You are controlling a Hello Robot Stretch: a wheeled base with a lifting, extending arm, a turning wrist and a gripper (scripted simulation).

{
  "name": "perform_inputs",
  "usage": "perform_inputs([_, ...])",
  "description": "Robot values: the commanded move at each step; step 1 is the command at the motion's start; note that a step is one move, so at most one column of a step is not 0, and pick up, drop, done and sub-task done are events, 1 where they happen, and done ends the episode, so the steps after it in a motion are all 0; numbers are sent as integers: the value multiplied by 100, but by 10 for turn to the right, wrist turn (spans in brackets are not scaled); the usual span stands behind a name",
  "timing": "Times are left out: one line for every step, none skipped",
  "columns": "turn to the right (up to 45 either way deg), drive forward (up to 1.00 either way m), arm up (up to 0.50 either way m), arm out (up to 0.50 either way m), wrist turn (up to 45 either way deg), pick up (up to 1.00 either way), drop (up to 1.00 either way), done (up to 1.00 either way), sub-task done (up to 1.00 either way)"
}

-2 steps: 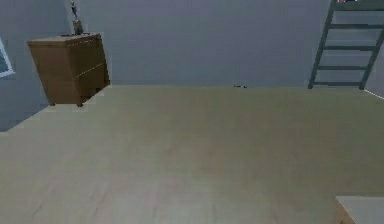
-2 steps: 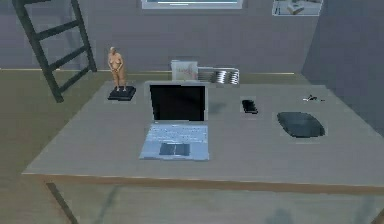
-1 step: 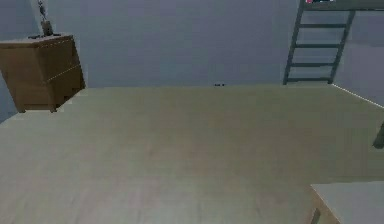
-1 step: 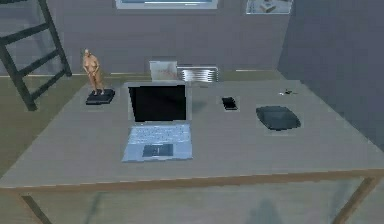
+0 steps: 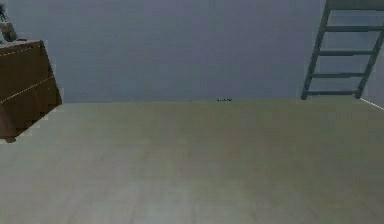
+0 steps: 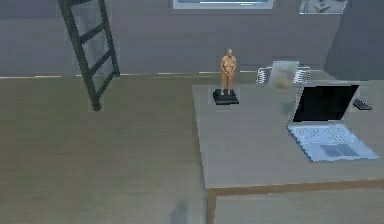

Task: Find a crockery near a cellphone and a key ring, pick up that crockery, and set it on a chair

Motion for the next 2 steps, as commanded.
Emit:
perform_inputs([390, 0, 0, 0, 0, 0, 0, 0, 0])
perform_inputs([0, 50, 0, 0, 0, 0, 0, 0, 0])
